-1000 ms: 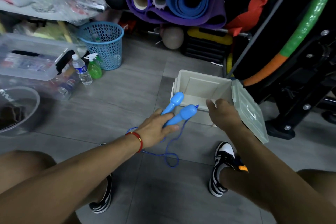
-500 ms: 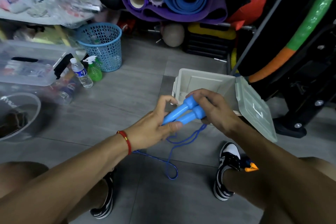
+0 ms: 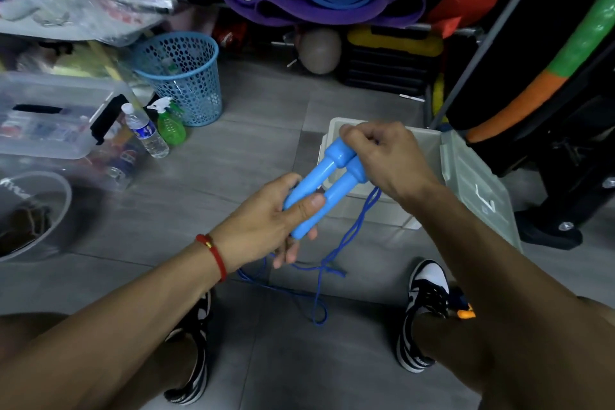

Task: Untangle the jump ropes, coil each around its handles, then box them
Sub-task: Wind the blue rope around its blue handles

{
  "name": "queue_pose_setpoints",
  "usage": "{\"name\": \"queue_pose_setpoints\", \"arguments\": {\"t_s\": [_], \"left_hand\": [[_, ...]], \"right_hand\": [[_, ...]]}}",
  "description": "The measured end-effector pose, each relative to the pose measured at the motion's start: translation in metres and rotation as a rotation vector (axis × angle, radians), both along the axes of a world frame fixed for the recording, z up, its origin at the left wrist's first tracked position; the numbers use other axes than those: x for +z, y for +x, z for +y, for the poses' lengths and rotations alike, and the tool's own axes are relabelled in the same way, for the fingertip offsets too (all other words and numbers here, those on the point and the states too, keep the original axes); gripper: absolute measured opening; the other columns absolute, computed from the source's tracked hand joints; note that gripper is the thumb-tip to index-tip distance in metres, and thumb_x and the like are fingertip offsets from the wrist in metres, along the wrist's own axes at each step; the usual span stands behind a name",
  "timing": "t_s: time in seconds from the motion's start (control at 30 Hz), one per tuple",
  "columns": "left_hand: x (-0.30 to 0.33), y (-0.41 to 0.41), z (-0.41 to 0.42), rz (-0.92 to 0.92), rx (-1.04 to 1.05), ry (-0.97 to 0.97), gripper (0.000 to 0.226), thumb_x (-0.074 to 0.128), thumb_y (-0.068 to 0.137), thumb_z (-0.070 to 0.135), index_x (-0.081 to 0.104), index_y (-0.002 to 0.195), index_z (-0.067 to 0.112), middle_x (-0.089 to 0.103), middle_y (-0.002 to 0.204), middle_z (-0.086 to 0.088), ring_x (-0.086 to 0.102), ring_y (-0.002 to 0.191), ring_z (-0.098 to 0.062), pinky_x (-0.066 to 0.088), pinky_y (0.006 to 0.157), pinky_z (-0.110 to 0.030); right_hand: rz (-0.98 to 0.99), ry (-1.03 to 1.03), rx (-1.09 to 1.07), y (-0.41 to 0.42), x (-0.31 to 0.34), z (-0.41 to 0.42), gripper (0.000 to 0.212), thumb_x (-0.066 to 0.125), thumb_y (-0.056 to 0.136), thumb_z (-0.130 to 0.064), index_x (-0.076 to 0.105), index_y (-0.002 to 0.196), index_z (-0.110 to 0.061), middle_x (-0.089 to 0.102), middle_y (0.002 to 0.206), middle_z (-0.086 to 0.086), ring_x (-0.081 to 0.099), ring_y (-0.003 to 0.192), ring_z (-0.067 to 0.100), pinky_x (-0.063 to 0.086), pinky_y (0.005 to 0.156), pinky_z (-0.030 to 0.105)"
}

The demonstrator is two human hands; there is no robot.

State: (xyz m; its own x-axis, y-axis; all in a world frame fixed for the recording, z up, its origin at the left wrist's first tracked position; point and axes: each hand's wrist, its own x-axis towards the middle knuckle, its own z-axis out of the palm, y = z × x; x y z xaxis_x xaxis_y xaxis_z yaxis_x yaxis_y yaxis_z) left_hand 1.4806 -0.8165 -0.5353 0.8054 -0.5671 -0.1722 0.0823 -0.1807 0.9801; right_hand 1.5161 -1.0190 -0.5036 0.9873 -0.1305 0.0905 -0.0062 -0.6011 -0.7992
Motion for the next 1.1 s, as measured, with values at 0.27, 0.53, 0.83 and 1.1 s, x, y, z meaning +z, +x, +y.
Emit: {"name": "queue_pose_setpoints", "arguments": {"t_s": [0.27,0.53,0.83,1.1], "left_hand": [[0.001,0.008,0.005,-0.221,0.014,0.187,0.017,0.054,0.093,0.055,0.05,0.086,0.039,0.056,0.068,0.01,0.048,0.057,-0.011,0.043,0.056,-0.034],[0.01,0.006,0.017,-0.1,-0.004,0.158,0.031,0.065,0.088,0.047,0.05,0.087,0.02,0.051,0.063,0.005,0.042,0.055,-0.016,0.038,0.052,-0.035],[0.024,0.006,0.015,0.257,0.217,-0.264,0.03,0.053,0.095,0.039,0.051,0.1,0.009,0.04,0.065,0.0,0.022,0.044,-0.007,0.016,0.04,-0.018],[0.027,0.024,0.014,0.24,0.47,-0.463,0.03,0.048,0.103,0.034,0.051,0.096,0.005,0.05,0.093,-0.017,0.03,0.04,-0.005,0.018,0.039,-0.017]], "right_hand": [[-0.032,-0.022,-0.048,0.015,0.007,0.011,0.046,0.059,0.092,-0.044,0.064,0.067,-0.006,0.04,0.049,-0.005,0.035,0.047,0.008,0.029,0.044,0.013],[0.003,-0.026,0.02,0.013,0.001,0.02,0.056,0.052,0.093,-0.055,0.067,0.077,-0.003,0.047,0.06,0.005,0.042,0.055,0.012,0.039,0.056,0.029],[0.119,0.427,0.103,0.017,0.002,0.011,0.035,0.046,0.091,-0.044,0.067,0.073,-0.023,0.059,0.06,0.002,0.043,0.049,0.018,0.035,0.051,0.031],[0.107,0.109,0.31,-0.023,-0.029,0.052,0.031,0.04,0.107,-0.032,0.066,0.092,-0.025,0.066,0.067,0.0,0.055,0.051,0.009,0.049,0.059,0.03]]}}
